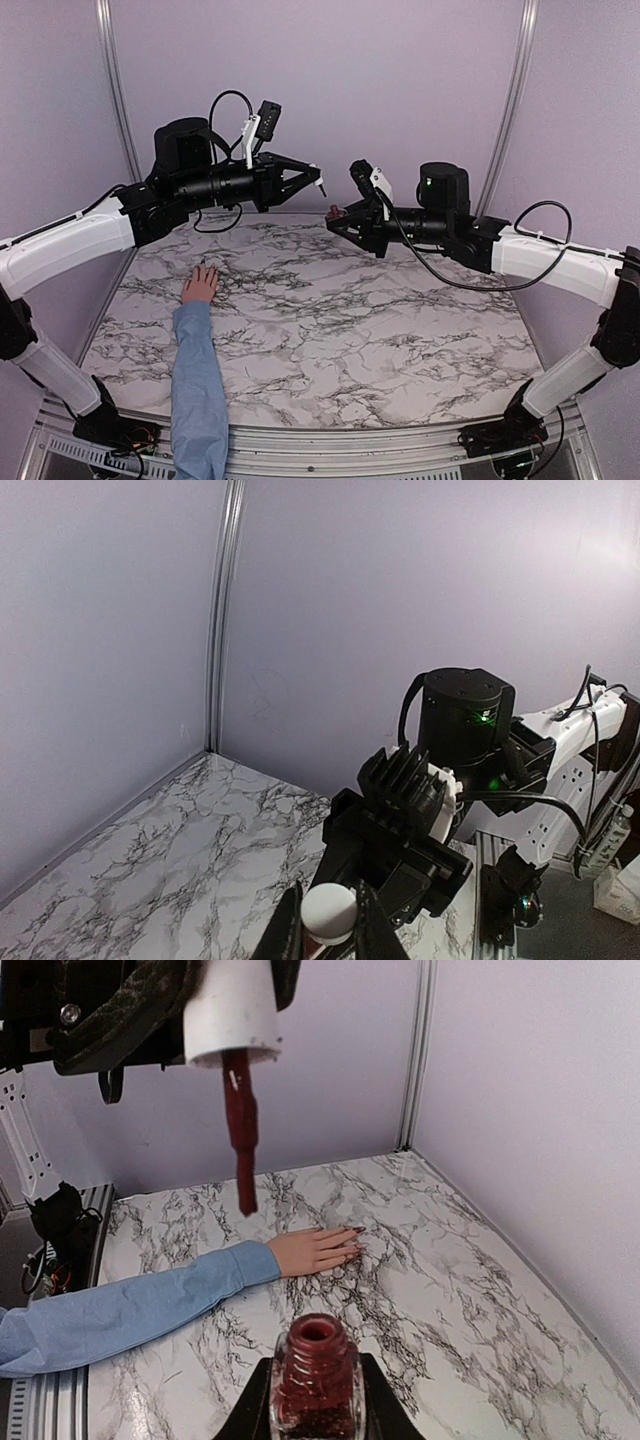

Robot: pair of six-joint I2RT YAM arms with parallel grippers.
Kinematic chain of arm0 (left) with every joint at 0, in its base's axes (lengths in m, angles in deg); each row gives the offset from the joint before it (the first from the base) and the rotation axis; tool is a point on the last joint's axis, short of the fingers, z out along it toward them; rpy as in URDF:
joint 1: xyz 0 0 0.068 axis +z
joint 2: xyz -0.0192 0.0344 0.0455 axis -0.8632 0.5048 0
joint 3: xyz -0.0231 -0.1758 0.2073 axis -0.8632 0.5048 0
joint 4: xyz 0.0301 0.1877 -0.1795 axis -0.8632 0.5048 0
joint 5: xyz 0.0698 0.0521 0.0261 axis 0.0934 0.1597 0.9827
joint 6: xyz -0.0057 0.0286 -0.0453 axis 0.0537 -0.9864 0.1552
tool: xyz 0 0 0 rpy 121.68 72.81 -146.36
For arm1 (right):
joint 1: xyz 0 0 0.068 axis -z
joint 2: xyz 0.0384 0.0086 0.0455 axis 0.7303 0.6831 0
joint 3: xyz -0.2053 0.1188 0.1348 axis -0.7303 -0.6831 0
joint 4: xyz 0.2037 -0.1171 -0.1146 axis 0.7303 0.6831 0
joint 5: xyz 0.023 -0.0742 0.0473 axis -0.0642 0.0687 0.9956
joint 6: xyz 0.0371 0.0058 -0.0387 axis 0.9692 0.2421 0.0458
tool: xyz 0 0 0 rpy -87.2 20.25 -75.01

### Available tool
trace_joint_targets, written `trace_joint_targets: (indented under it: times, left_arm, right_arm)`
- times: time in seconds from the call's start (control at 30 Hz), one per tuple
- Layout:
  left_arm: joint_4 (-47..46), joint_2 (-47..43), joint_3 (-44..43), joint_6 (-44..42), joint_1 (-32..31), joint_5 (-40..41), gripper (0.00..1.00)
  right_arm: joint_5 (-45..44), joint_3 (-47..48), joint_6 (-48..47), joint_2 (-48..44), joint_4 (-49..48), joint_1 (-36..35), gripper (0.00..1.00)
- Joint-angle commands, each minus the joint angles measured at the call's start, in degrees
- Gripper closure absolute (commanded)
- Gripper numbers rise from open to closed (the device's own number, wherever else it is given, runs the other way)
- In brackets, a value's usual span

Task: Paint the nails
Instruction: Close the nail polish bottle.

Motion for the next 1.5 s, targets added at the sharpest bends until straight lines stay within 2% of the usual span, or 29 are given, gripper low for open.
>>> trace_joint_targets:
  times: [0.0, 1.47]
  left_arm:
    - [-0.31, 1.42, -2.47, -1.69, -1.11, 0.38, 1.0]
    - [3.39, 3.93, -2.99, -4.71, -2.66, 3.39, 1.0]
  right_arm:
    - [1.45, 0.43, -1.38, -1.3, -1.08, 0.4, 1.0]
    - [1.97, 0.58, -3.63, -3.15, 1.54, 0.41, 1.0]
